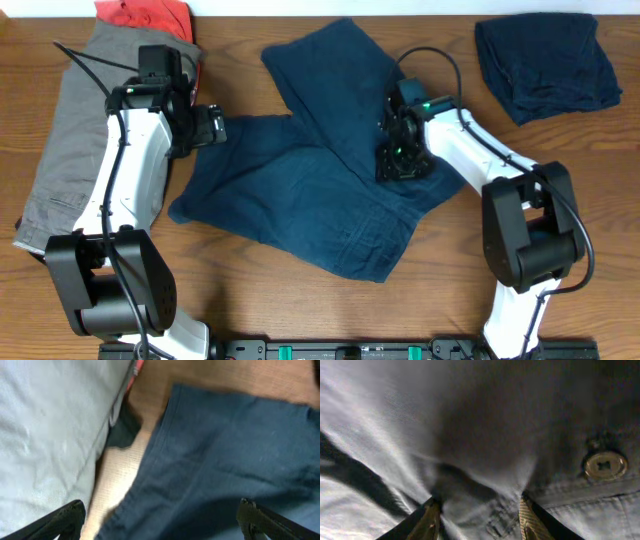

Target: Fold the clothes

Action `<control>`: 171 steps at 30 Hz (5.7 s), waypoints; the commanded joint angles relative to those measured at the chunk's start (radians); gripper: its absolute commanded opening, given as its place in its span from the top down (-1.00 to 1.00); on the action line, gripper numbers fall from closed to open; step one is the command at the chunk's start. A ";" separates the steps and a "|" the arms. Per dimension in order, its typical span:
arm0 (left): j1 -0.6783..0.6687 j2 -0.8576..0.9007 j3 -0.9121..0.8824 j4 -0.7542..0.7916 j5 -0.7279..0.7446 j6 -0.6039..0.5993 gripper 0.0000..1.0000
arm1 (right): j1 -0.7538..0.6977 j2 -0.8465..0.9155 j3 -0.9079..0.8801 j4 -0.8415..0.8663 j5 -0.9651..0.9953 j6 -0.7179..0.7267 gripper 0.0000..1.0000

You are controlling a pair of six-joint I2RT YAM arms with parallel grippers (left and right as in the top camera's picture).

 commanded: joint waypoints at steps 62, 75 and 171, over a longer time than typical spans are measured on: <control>-0.121 0.419 -0.021 0.605 0.186 0.219 -0.28 | -0.172 -0.218 0.038 0.211 0.086 -0.239 -0.33; -0.102 0.388 -0.007 0.646 0.171 0.218 0.88 | -0.151 -0.218 0.037 0.207 0.083 -0.209 -0.18; -0.170 0.515 0.196 0.777 0.054 -0.280 -0.96 | -0.201 -0.319 0.137 -0.174 0.095 -0.090 -0.43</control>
